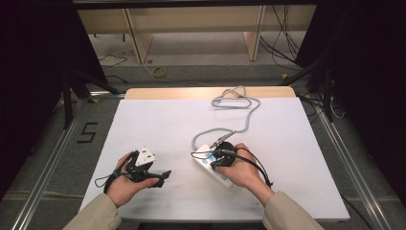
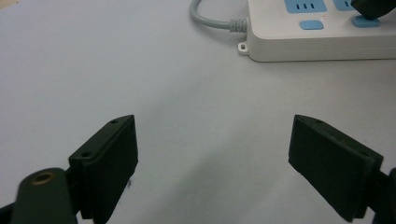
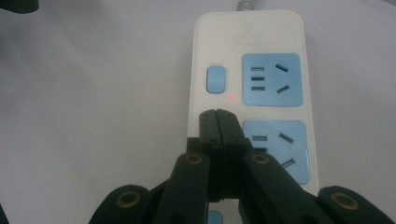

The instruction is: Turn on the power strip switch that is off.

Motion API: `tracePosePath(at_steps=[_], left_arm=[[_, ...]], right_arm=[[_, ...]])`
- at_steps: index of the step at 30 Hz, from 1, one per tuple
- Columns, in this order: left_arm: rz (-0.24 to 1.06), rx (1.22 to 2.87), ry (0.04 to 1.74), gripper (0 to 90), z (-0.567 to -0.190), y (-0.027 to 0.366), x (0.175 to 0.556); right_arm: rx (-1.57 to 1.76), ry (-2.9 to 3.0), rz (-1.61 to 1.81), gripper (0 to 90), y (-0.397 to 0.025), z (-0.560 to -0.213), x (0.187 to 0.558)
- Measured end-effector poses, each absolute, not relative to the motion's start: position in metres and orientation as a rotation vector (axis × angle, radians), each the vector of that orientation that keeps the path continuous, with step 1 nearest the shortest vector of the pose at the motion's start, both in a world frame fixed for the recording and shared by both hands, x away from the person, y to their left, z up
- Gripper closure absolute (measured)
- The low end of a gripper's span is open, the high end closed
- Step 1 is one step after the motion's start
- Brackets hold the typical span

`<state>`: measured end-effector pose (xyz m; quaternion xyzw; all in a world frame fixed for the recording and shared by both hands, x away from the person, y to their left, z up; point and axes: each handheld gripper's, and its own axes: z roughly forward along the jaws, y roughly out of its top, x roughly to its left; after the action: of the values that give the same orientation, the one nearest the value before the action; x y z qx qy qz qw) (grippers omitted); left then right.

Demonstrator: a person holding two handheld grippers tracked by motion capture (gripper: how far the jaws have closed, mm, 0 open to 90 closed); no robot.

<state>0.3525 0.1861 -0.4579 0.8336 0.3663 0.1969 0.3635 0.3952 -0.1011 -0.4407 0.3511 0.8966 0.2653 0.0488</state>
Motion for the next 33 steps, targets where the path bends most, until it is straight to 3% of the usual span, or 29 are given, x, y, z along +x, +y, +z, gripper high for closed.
tracePosePath(at_steps=[33], left_arm=[[0.509,2.141,0.939,15.4,-0.4576,0.1861,0.3516]], right_arm=[[1.072,2.730,0.756,90.0,-0.0950,-0.4417,0.3926]])
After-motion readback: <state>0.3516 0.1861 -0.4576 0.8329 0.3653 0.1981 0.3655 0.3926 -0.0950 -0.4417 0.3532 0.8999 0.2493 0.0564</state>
